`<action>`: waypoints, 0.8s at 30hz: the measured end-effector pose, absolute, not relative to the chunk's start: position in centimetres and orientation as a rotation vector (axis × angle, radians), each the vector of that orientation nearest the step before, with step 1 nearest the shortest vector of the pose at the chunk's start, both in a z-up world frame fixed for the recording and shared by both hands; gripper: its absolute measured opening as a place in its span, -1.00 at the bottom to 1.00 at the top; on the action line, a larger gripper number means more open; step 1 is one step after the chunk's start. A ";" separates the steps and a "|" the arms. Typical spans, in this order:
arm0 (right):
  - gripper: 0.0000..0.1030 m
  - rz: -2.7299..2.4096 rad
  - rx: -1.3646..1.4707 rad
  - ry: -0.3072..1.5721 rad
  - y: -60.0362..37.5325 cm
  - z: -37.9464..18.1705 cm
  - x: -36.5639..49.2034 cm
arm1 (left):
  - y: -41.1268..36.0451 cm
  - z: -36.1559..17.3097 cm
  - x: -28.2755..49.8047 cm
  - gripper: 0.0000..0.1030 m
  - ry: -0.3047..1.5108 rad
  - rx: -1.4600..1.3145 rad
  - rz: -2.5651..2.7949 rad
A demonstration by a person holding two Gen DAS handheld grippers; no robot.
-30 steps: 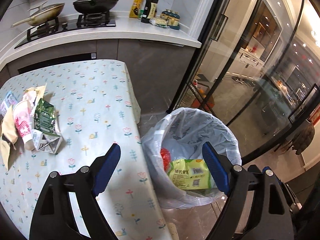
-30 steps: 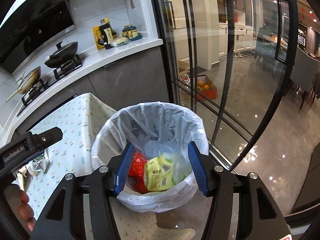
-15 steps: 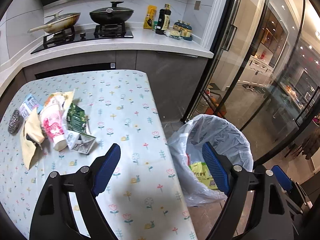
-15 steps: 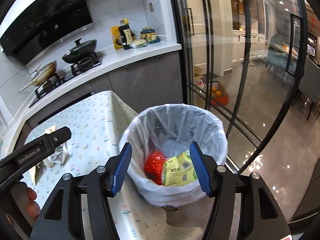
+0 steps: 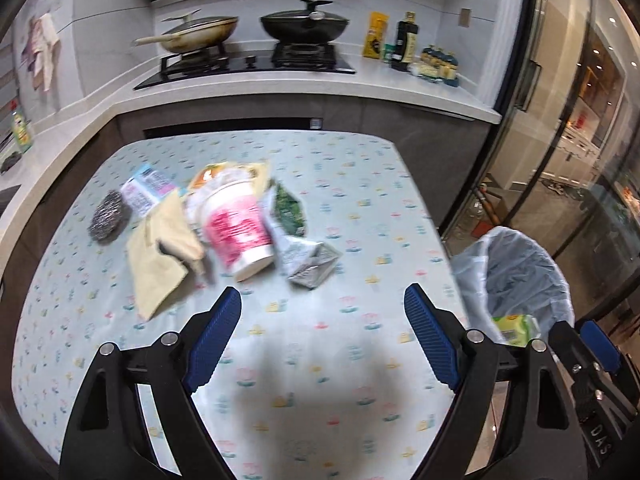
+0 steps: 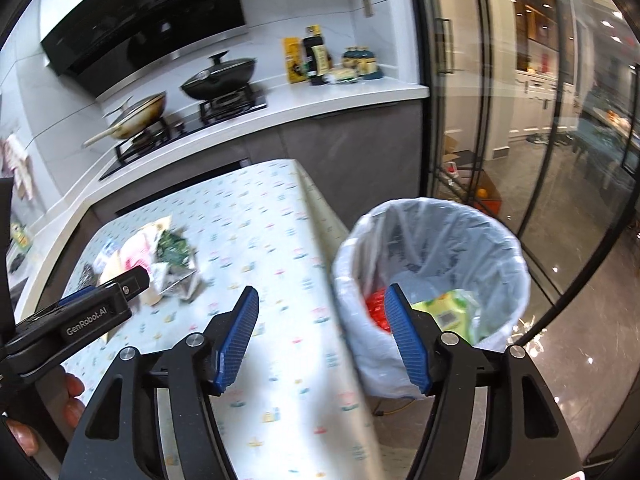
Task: Collect trash
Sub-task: 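Move both tools back over the table toward the paper bag and carton, then grasp the beige paper bag with the left tool while the right tool grasps the milk carton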
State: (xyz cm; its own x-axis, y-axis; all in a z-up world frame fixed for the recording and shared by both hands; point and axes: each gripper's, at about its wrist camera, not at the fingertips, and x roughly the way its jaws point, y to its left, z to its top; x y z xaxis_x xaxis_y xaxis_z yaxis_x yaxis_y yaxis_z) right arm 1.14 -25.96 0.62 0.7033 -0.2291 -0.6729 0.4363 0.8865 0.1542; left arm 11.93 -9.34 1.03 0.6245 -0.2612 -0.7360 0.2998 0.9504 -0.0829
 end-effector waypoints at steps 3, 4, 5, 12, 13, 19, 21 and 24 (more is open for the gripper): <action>0.23 -0.345 0.304 0.714 -24.3 0.3 2.1 | -6.7 0.3 12.7 0.55 0.849 0.033 -0.268; 0.23 -0.337 0.301 0.718 -23.8 0.2 2.4 | -5.8 0.1 13.0 0.55 0.856 0.028 -0.252; 0.23 -0.327 0.298 0.721 -23.4 0.2 2.8 | -5.0 -0.2 13.2 0.55 0.860 0.025 -0.238; 0.22 -0.265 0.281 0.747 -20.4 -0.8 5.3 | 0.0 -1.8 14.9 0.55 0.891 -0.004 -0.143; 0.22 -0.253 0.283 0.751 -20.0 -0.9 5.7 | 0.6 -1.9 15.1 0.55 0.892 -0.007 -0.133; 0.25 -0.198 0.268 0.770 -17.3 -1.8 8.9 | 3.3 -2.9 16.3 0.55 0.904 -0.023 -0.095; 0.34 -0.184 0.250 0.772 -16.5 -2.1 9.9 | 4.0 -3.4 16.7 0.55 0.916 -0.024 -0.091; 0.36 -0.168 0.216 0.790 -15.5 -2.8 11.6 | 5.0 -4.1 17.4 0.65 0.934 -0.037 -0.086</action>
